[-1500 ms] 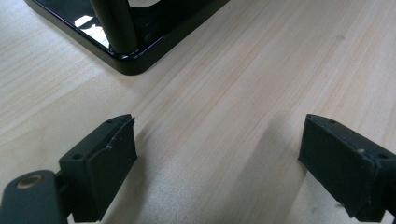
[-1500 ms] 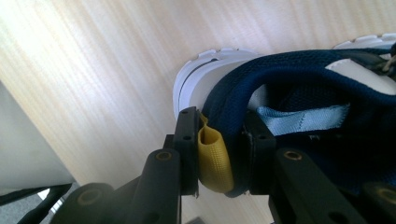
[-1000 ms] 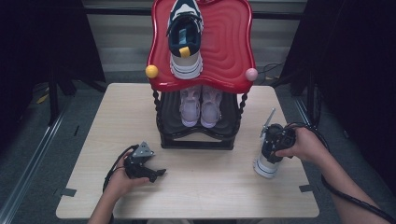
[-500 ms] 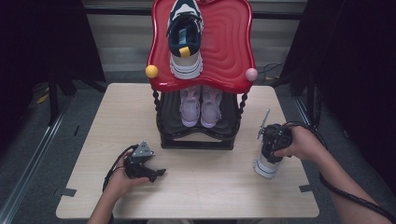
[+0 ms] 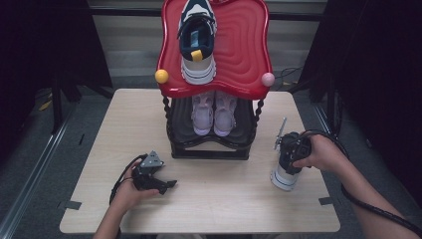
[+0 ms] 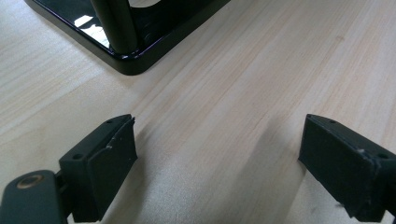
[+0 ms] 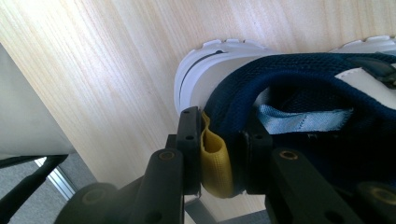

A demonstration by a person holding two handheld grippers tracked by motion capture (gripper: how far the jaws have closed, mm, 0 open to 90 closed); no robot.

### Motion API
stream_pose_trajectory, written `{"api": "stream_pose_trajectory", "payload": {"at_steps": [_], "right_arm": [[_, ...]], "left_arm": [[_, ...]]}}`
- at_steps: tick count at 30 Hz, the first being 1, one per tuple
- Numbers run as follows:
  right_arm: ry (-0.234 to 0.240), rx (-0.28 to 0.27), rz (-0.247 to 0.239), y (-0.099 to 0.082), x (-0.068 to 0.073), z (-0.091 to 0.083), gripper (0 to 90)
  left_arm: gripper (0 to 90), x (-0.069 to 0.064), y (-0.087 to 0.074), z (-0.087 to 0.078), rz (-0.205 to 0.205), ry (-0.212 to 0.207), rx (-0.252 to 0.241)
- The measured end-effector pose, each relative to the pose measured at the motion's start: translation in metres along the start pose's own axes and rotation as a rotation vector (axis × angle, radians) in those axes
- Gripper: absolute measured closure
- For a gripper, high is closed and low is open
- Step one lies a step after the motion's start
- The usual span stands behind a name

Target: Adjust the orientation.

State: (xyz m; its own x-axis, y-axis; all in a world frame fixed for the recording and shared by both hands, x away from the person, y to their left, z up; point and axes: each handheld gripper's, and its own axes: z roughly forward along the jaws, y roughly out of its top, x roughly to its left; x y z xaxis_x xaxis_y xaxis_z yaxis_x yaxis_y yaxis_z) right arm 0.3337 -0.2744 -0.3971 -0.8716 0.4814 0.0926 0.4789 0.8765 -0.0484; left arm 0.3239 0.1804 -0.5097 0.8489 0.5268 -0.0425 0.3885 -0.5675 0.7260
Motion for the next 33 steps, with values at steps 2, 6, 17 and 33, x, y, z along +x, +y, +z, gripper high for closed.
{"api": "stream_pose_trajectory", "payload": {"at_steps": [2, 6, 17, 33], "right_arm": [[-0.002, -0.002, -0.003, 0.000, 0.000, 0.000, 73.6], [-0.005, 0.000, -0.017, -0.001, 0.000, -0.001, 73.7], [-0.018, -0.011, -0.034, -0.003, 0.003, -0.007, 74.2], [-0.056, -0.023, -0.072, -0.005, 0.011, -0.039, 74.9]], "left_arm": [[10.4, 0.000, 0.000, 0.000, 0.000, 0.000, 0.000], [10.4, 0.000, 0.000, 0.000, -0.001, -0.003, -0.004], [10.4, 0.000, 0.000, 0.000, 0.001, 0.001, 0.001], [10.4, 0.000, 0.000, 0.000, 0.002, 0.002, 0.002]]}}
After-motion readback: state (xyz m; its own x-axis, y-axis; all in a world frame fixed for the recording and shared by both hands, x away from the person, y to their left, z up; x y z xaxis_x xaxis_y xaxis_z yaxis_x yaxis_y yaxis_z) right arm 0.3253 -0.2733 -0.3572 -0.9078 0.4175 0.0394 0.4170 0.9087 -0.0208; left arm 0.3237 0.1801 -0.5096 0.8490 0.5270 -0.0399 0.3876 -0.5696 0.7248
